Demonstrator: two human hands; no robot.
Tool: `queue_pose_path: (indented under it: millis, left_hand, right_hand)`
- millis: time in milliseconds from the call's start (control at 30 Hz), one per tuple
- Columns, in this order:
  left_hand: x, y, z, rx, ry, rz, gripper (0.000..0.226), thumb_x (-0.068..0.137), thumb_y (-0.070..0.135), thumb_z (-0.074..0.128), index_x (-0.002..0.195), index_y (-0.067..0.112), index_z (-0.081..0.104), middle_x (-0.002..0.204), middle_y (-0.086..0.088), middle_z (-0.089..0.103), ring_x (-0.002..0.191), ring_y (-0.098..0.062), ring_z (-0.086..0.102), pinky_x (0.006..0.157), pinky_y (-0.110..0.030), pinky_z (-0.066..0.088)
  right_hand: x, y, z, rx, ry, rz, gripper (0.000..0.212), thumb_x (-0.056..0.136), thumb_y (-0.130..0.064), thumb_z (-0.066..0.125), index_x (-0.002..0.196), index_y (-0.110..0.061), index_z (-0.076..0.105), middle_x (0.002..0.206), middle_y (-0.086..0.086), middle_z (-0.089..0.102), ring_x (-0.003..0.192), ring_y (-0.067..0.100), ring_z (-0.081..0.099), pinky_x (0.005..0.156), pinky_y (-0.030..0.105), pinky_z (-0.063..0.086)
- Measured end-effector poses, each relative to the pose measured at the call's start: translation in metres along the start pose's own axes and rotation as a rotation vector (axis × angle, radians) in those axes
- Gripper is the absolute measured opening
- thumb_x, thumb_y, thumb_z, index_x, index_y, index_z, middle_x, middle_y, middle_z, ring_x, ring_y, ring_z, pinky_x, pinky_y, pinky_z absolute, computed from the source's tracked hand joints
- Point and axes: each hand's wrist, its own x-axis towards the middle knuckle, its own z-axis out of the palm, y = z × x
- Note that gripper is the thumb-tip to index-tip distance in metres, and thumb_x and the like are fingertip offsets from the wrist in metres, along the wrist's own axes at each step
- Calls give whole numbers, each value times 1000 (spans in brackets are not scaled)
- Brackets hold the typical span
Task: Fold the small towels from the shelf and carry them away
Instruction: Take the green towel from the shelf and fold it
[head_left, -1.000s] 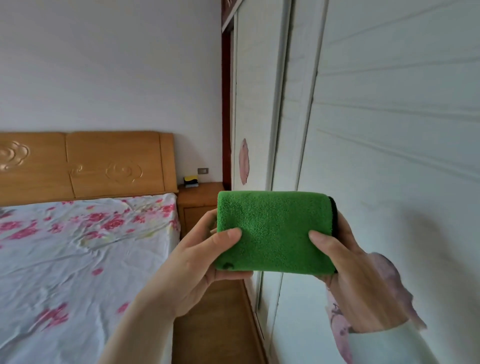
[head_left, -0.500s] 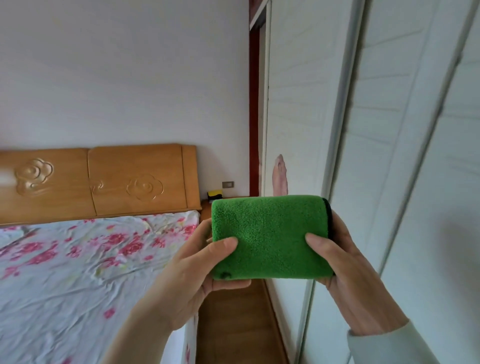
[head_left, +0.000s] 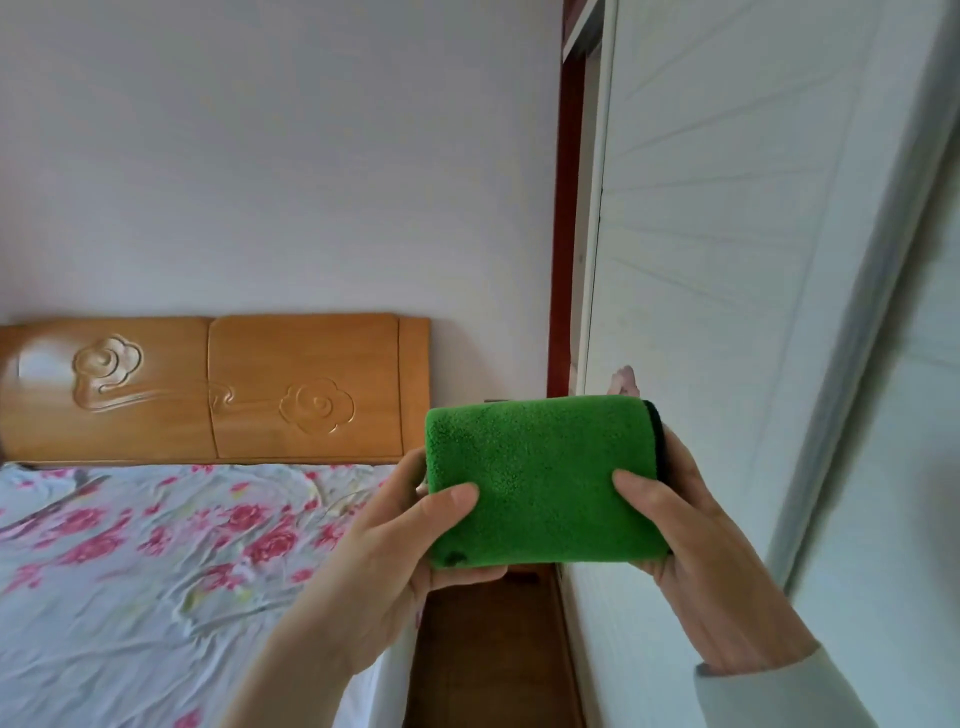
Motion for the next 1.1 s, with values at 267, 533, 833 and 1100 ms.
queue_pose_path:
  millis: [267, 533, 833, 1100]
  left_hand:
    - [106, -10, -19, -2, 11, -10, 36, 76, 13, 69, 109, 26, 78, 118, -13, 75, 102, -34, 76, 69, -41, 64]
    - [226, -22, -58, 24, 27, -6, 37, 78, 14, 67, 113, 22, 74, 119, -13, 76, 104, -33, 75, 71, -41, 64]
    - [400, -11, -126, 19, 12, -17, 51, 76, 12, 67, 128, 12, 63, 119, -15, 75, 104, -34, 75, 73, -41, 65]
    - [516, -8, -165, -14, -5, -23, 51, 78, 11, 66, 129, 8, 62, 122, -17, 74, 105, -33, 75, 73, -36, 64]
  right_hand:
    - [105, 37, -27, 8, 15, 63, 54, 74, -25, 64, 109, -67, 62, 112, -25, 74, 107, 10, 73, 85, 40, 61]
    - [220, 87, -41, -51, 24, 54, 57, 78, -26, 63, 134, -34, 58, 103, -28, 72, 104, 10, 73, 90, 48, 59]
    - [388, 149, -33, 13, 57, 84, 51, 79, -22, 62, 124, -44, 62, 115, -5, 76, 105, 18, 74, 74, 35, 63]
    - [506, 189, -38, 1, 50, 69, 63, 78, -28, 65, 138, -42, 54, 122, -6, 73, 108, 17, 73, 77, 34, 62]
